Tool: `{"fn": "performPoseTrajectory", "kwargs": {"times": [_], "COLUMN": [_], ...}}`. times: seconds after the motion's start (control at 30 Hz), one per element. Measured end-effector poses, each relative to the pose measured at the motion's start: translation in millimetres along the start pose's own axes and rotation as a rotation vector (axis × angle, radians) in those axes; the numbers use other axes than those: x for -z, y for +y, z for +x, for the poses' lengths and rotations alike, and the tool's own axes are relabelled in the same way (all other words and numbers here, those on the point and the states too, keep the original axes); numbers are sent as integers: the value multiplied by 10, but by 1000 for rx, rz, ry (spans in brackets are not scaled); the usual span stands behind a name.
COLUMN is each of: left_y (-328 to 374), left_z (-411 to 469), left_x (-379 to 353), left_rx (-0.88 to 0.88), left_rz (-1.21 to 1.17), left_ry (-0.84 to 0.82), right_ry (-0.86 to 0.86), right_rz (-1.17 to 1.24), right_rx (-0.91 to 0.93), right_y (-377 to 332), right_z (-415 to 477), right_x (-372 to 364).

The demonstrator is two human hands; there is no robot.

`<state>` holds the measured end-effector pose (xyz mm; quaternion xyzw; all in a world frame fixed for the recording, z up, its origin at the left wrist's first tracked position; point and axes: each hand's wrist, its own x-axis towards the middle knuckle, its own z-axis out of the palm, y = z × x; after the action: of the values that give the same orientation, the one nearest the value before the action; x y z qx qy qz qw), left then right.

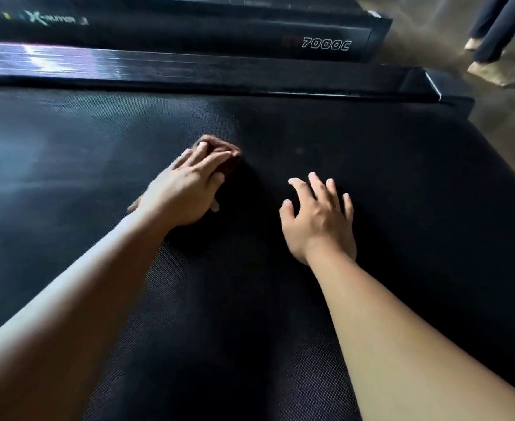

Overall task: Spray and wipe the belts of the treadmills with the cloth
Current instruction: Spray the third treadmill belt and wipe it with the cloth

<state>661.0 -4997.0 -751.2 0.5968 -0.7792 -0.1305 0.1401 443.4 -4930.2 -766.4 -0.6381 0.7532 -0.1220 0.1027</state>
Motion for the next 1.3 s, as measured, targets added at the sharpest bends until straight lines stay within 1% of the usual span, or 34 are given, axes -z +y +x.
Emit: {"fn": "performPoseTrajectory", "kwargs": {"times": [0.1,0.17,0.2,0.3,0.37,0.43,0.47,0.57,0.6,0.7,0.73,0.83,0.87,0.9,1.0,1.07,1.13,1.2,1.3], "left_y": [-61,39,99,189,201,342,485,809,830,772,763,779,799,792,697,553,639,840,1400], "left_z": [-87,-65,-30,64,78,-27,-159,-583,-682,-931,-1008,-1121,-1106,-1052,-753,-481,-226,-16,116], "left_x": [68,110,115,57,-25,-155,-188,-305,-353,-391,-354,-245,-206,-166,-241,-453,-554,-636,-734], "left_rx": [141,158,176,238,174,61,22,43,37,54,72,-7,-9,13,252,270,295,317,315], "left_rz": [-30,-6,22,69,130,228,241,118,117,141,154,221,273,310,277,323,352,305,233], "left_ry": [73,98,52,-167,-247,-261,-228,-79,-67,-44,2,190,233,214,-83,-179,-205,-178,-135], "right_ry": [15,17,13,-40,-97,-141,-152,-145,-143,-137,-131,-111,-105,-101,-98,-99,-99,-101,-68], "right_rz": [32,93,130,180,211,231,216,141,120,64,52,21,10,-1,-53,-88,-104,-122,-137], "right_rx": [15,9,2,3,27,53,65,106,118,143,142,122,108,92,33,-11,-47,-45,-32], "right_y": [27,54,68,101,123,196,259,501,580,798,866,1081,1158,1236,1497,1666,1801,1876,1901], "right_z": [-4,0,8,47,57,22,-14,-151,-193,-299,-320,-318,-303,-287,-250,-252,-260,-266,-277], "right_x": [8,36,52,113,197,298,343,430,451,526,557,662,698,730,790,793,792,776,719]}}
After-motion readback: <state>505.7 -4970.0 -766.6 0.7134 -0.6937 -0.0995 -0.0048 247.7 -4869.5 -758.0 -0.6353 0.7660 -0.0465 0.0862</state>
